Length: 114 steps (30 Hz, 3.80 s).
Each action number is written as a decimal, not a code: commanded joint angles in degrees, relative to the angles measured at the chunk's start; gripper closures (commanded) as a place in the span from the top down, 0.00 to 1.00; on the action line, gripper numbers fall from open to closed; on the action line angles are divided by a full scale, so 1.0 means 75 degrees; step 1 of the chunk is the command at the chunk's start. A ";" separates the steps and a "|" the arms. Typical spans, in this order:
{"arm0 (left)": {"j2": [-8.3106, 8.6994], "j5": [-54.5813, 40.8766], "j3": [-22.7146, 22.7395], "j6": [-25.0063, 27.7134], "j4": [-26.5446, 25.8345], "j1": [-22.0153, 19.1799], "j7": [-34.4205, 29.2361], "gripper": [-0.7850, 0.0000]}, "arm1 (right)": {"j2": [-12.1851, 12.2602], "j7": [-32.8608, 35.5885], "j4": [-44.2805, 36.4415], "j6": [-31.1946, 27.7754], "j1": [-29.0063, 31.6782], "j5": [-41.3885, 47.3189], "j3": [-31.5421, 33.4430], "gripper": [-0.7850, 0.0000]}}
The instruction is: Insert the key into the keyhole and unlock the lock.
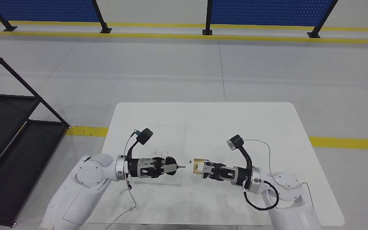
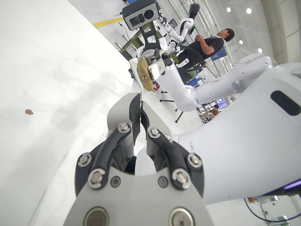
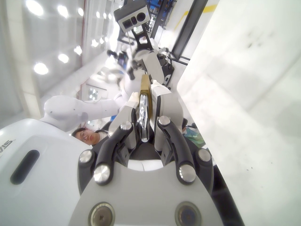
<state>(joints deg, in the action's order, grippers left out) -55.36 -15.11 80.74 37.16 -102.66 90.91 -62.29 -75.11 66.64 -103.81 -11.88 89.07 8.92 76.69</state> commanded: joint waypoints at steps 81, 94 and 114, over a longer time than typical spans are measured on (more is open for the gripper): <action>0.0095 -0.0588 -0.0674 -0.0300 0.0246 -0.0177 0.0311 0.00 | 0.0489 -0.0395 -0.0048 -0.0149 -0.0160 0.0103 -0.0610 0.00; 0.0133 -0.0617 -0.0656 -0.0306 0.0189 -0.0157 0.0313 0.00 | 0.0612 -0.0542 -0.0023 -0.0149 -0.0217 0.0209 -0.0682 0.00; 0.0179 -0.0710 -0.0723 -0.0298 0.0177 -0.0156 0.0232 0.00 | 0.0793 -0.0415 0.0002 -0.0155 -0.0340 0.0389 -0.0865 0.00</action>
<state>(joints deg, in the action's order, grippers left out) -54.03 -20.36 75.38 34.97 -101.38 89.75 -60.51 -69.22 63.47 -103.80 -13.01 86.57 11.87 70.27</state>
